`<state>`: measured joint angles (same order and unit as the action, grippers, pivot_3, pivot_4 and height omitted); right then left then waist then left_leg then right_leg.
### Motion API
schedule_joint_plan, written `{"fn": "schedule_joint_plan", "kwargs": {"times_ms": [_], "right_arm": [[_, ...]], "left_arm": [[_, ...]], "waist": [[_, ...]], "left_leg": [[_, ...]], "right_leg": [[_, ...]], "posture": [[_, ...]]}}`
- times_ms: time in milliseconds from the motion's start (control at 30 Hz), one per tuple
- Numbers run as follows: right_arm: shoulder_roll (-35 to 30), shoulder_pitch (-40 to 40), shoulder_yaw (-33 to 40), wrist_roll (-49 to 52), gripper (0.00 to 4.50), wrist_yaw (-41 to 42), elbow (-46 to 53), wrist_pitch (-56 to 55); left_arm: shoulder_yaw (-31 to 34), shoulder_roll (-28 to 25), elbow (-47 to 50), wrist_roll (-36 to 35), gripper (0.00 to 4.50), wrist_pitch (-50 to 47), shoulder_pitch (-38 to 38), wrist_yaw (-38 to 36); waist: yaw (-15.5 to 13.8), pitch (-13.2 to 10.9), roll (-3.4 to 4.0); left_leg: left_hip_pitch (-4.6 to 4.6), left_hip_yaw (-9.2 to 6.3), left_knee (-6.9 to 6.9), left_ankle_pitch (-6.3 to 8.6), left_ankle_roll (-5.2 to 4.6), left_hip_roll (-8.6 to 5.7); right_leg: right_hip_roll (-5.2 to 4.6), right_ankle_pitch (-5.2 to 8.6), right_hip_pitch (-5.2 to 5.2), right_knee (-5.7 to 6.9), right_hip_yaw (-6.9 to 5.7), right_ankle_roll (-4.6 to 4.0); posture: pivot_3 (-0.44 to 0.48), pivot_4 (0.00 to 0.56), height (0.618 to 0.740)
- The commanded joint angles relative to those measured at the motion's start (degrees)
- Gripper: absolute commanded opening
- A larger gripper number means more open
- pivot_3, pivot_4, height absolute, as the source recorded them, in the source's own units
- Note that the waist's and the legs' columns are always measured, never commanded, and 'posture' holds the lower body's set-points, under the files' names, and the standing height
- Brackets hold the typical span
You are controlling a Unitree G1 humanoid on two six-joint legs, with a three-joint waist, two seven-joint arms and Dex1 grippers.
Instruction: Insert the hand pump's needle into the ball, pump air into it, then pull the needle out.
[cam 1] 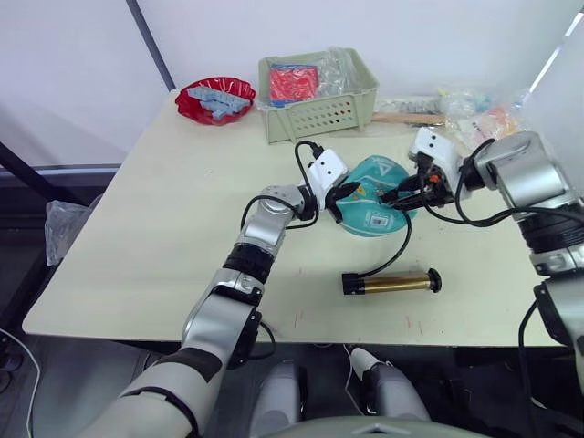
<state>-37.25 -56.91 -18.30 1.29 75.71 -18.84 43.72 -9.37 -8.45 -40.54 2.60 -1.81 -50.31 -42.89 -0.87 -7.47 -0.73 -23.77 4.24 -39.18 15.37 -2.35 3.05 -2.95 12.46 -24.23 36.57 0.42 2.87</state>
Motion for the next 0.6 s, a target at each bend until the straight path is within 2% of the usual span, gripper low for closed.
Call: {"fn": "schedule_joint_plan", "kwargs": {"times_ms": [33, 600], "right_arm": [[0.06, -0.49, 0.21, 1.16, 2.49, -0.19, 2.35, 0.66], [0.63, 0.26, -1.26, 2.47, 2.49, -1.49, 2.62, 0.82]], "left_arm": [[-2.88, 0.31, -2.45, 1.87, 0.00, -1.80, 2.71, -0.76], [-2.86, -0.01, -2.18, 1.95, 0.00, -1.96, 2.93, -0.54]], "waist": [[0.01, 0.00, 0.00], [0.03, 0.00, 0.00]], "left_leg": [[0.00, 0.00, 0.00, 0.00, 0.00, 0.00], [0.01, 0.00, 0.00, 0.00, 0.00, 0.00]], "right_leg": [[0.00, 0.00, 0.00, 0.00, 0.00, 0.00], [0.00, 0.00, 0.00, 0.01, 0.00, 0.01]], "posture": [[0.000, 0.150, 0.738], [0.000, 0.150, 0.738]]}}
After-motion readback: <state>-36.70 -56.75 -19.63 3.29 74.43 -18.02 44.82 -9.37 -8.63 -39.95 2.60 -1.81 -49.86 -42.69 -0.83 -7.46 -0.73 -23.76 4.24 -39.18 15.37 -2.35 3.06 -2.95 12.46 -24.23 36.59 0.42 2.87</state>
